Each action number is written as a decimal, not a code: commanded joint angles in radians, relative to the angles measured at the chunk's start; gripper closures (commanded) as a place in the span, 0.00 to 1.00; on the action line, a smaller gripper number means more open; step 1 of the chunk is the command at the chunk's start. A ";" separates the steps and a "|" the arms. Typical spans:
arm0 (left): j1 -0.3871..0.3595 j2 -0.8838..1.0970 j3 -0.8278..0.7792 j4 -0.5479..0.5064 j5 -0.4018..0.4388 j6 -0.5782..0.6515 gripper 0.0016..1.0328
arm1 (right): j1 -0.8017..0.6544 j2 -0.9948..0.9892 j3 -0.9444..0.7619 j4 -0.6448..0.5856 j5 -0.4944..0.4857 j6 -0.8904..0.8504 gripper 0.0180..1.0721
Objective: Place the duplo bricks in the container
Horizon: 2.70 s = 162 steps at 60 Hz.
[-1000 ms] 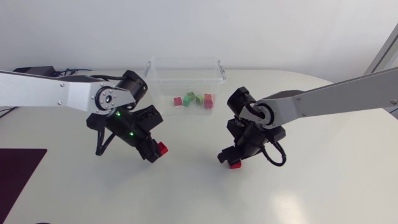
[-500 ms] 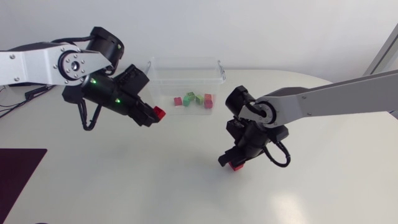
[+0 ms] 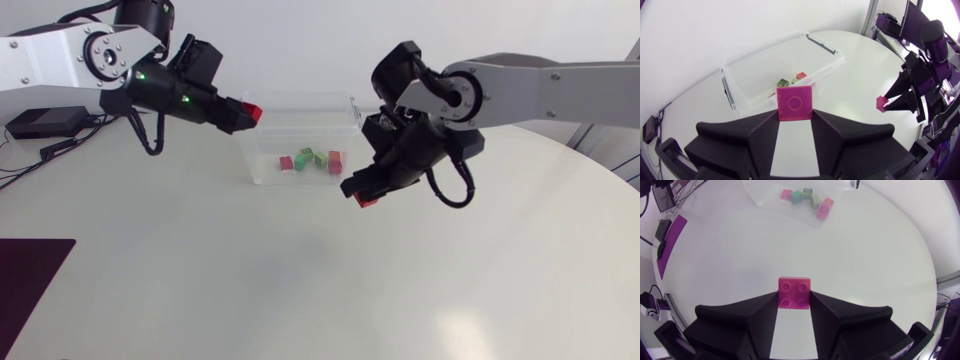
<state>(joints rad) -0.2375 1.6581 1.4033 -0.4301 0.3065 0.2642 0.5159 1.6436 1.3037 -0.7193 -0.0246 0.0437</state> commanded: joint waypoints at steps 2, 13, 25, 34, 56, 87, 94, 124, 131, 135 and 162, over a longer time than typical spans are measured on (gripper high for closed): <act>0.007 0.100 0.085 0.019 0.006 -0.042 0.71 | -0.007 -0.010 0.069 -0.009 0.006 -0.013 0.75; 0.007 0.227 0.230 0.019 0.002 -0.072 0.70 | -0.016 0.016 0.160 0.008 0.009 -0.019 0.75; 0.007 0.336 0.372 -0.007 -0.029 -0.088 0.70 | -0.028 0.048 0.221 0.018 0.009 -0.028 0.75; 0.009 0.427 0.493 -0.071 -0.066 -0.080 0.67 | -0.037 0.084 0.264 0.031 0.008 -0.041 0.75; 0.023 0.428 0.551 -0.222 -0.090 -0.083 0.03 | -0.047 0.217 0.460 0.049 0.011 -0.039 0.74; 0.023 0.042 0.226 -0.256 -0.101 -0.079 0.03 | -0.079 0.486 0.750 0.104 0.038 -0.056 0.71; 0.021 -0.049 0.132 -0.237 -0.102 -0.074 0.04 | -0.079 0.567 0.847 0.089 0.041 -0.057 0.55; 0.023 -0.354 -0.221 -0.091 -0.219 -0.048 0.04 | -0.108 0.435 0.646 0.146 0.098 -0.087 0.04; 0.026 -0.432 -0.296 -0.053 -0.253 -0.022 0.04 | -0.134 0.306 0.482 0.221 0.107 -0.100 0.04; 0.032 -0.468 -0.329 -0.039 -0.273 -0.019 0.04 | -0.151 0.237 0.388 0.270 0.121 -0.102 0.04; 0.139 -0.750 -0.639 0.151 -0.308 0.000 0.04 | -0.286 -0.228 -0.247 0.569 0.141 -0.180 0.04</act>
<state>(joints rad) -0.1089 0.9638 0.8326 -0.3061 -0.0017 0.2420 0.2520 1.4956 1.1450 -0.1875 0.1097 -0.1101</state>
